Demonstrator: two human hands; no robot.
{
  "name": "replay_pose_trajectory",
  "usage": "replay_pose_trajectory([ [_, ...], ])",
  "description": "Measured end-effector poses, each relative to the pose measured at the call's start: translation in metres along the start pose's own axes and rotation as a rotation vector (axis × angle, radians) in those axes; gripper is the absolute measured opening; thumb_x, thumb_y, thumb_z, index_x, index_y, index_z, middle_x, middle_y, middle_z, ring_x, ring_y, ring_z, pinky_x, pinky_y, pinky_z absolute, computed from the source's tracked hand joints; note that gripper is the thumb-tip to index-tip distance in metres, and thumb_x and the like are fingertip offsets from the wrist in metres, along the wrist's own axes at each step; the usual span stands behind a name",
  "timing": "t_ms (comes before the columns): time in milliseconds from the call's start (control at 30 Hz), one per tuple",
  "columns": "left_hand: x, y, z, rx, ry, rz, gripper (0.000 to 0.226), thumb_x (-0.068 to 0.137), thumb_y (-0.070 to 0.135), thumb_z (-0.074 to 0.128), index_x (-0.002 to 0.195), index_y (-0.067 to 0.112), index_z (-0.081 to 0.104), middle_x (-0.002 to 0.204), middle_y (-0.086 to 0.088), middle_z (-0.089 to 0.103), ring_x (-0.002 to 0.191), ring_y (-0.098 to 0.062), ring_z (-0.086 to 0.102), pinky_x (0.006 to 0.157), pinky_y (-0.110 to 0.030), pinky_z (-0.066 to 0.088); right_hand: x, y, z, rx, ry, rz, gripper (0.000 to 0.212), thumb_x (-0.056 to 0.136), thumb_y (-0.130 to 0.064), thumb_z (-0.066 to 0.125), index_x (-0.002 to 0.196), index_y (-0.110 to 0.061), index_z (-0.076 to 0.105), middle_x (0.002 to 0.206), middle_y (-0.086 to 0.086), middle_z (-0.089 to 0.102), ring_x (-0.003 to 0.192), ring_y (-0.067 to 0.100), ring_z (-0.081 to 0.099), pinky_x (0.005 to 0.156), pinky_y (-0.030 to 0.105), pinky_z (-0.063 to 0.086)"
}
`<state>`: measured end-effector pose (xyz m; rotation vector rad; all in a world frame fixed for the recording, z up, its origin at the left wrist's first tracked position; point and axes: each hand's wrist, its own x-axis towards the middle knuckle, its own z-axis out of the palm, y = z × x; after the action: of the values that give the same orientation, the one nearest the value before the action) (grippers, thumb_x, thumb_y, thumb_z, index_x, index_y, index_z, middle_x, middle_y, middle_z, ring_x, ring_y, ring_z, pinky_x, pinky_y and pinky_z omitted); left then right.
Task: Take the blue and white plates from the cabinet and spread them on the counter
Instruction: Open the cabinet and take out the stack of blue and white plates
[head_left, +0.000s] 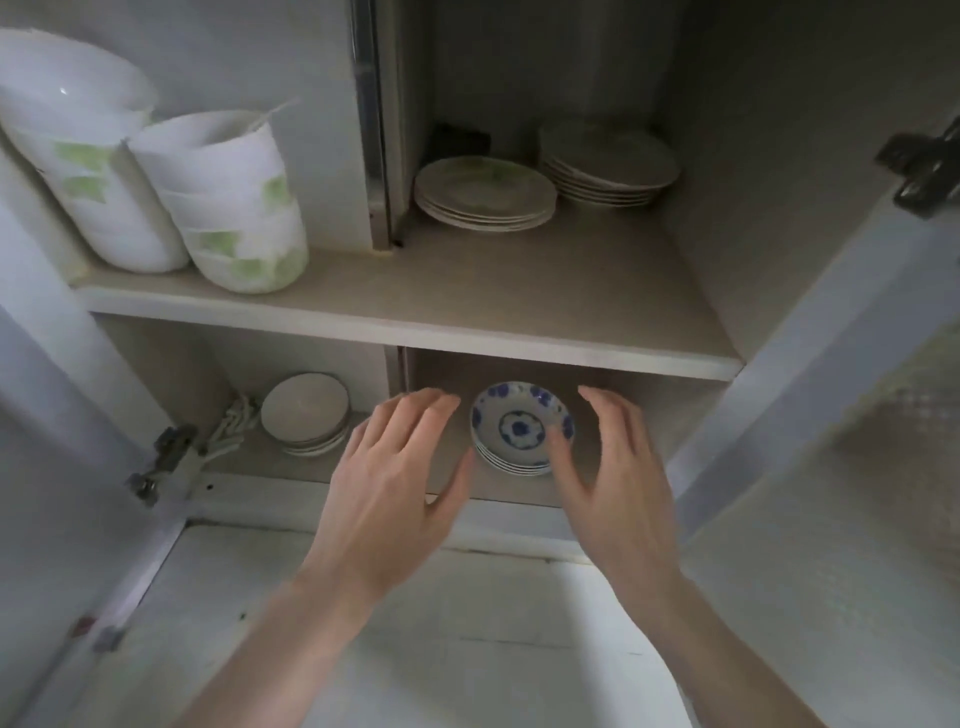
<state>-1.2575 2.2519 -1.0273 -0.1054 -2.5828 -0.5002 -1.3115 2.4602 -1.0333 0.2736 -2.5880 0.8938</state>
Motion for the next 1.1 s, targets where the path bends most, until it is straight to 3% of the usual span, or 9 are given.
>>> replay_pose_trajectory([
  [200, 0.007, -0.017, 0.066, -0.091, -0.001, -0.15, 0.056, 0.099, 0.049, 0.046, 0.145, 0.018, 0.054, 0.143, 0.004, 0.061, 0.128, -0.016, 0.052, 0.099, -0.033, 0.05, -0.003, 0.05, 0.056, 0.121, -0.024, 0.163, 0.054, 0.099, -0.053, 0.055, 0.147, -0.03, 0.045, 0.142, -0.009, 0.056, 0.122, 0.011, 0.058, 0.085, 0.026, 0.041],
  [367, 0.012, -0.022, 0.111, -0.266, -0.04, -0.368, 0.054, 0.102, 0.044, 0.048, 0.154, 0.027, 0.043, 0.149, 0.011, 0.053, 0.134, -0.011, 0.049, 0.097, -0.024, 0.038, 0.003, 0.082, 0.086, 0.35, -0.023, 0.406, 0.061, 0.101, -0.052, 0.055, 0.154, -0.026, 0.04, 0.15, -0.005, 0.053, 0.136, 0.016, 0.052, 0.098, 0.028, 0.039],
  [533, 0.02, -0.032, 0.171, -0.666, -0.015, -0.724, 0.045, 0.104, 0.039, 0.052, 0.147, 0.026, 0.046, 0.134, 0.001, 0.063, 0.117, -0.018, 0.063, 0.098, -0.038, 0.053, 0.018, 0.103, 0.11, 0.582, -0.052, 0.75, 0.062, 0.106, -0.044, 0.05, 0.16, -0.021, 0.03, 0.155, -0.001, 0.048, 0.14, 0.024, 0.049, 0.098, 0.029, 0.033],
  [600, 0.027, -0.034, 0.192, -0.791, -0.027, -0.872, 0.042, 0.105, 0.03, 0.053, 0.145, 0.021, 0.045, 0.124, -0.002, 0.064, 0.111, -0.021, 0.064, 0.093, -0.035, 0.05, 0.025, 0.116, 0.124, 0.652, -0.05, 0.866, 0.06, 0.107, -0.037, 0.05, 0.159, -0.016, 0.03, 0.161, 0.007, 0.044, 0.144, 0.029, 0.046, 0.105, 0.034, 0.034],
  [667, 0.036, -0.037, 0.214, -0.863, -0.058, -0.982, 0.046, 0.105, 0.03, 0.053, 0.148, 0.019, 0.041, 0.127, -0.007, 0.063, 0.112, -0.026, 0.064, 0.098, -0.043, 0.054, 0.034, 0.127, 0.141, 0.706, -0.056, 0.933, 0.061, 0.106, -0.033, 0.053, 0.16, -0.014, 0.031, 0.161, 0.011, 0.045, 0.144, 0.031, 0.047, 0.114, 0.038, 0.036],
  [800, 0.053, -0.045, 0.253, -0.968, -0.145, -1.161, 0.053, 0.105, 0.033, 0.055, 0.15, 0.015, 0.035, 0.13, -0.013, 0.061, 0.106, -0.034, 0.067, 0.096, -0.054, 0.06, 0.049, 0.181, 0.199, 0.754, -0.112, 1.002, 0.066, 0.09, -0.051, 0.061, 0.146, -0.021, 0.047, 0.145, 0.012, 0.062, 0.127, 0.035, 0.064, 0.11, 0.053, 0.05],
  [867, 0.057, -0.045, 0.261, -0.925, -0.136, -1.166, 0.058, 0.104, 0.033, 0.056, 0.152, 0.008, 0.036, 0.142, -0.019, 0.06, 0.117, -0.038, 0.066, 0.103, -0.053, 0.056, 0.053, 0.168, 0.194, 0.744, -0.159, 1.015, 0.047, 0.1, -0.044, 0.058, 0.141, -0.023, 0.049, 0.137, 0.007, 0.064, 0.118, 0.033, 0.065, 0.103, 0.051, 0.055],
  [1000, 0.064, -0.048, 0.265, -0.725, -0.164, -1.021, 0.056, 0.109, 0.032, 0.049, 0.153, 0.0, 0.038, 0.143, -0.018, 0.065, 0.131, -0.037, 0.061, 0.1, -0.037, 0.048, 0.064, 0.15, 0.178, 0.655, -0.229, 0.939, 0.023, 0.109, -0.031, 0.048, 0.131, -0.023, 0.051, 0.118, 0.008, 0.059, 0.106, 0.033, 0.065, 0.058, 0.03, 0.063],
  [1100, 0.073, -0.049, 0.272, -0.706, -0.194, -0.959, 0.044, 0.108, 0.029, 0.049, 0.144, 0.003, 0.05, 0.135, -0.019, 0.069, 0.123, -0.038, 0.066, 0.091, -0.037, 0.054, 0.074, 0.155, 0.186, 0.454, -0.308, 0.832, 0.03, 0.11, -0.041, 0.04, 0.125, -0.021, 0.056, 0.115, 0.012, 0.063, 0.109, 0.04, 0.069, 0.088, 0.052, 0.061],
])
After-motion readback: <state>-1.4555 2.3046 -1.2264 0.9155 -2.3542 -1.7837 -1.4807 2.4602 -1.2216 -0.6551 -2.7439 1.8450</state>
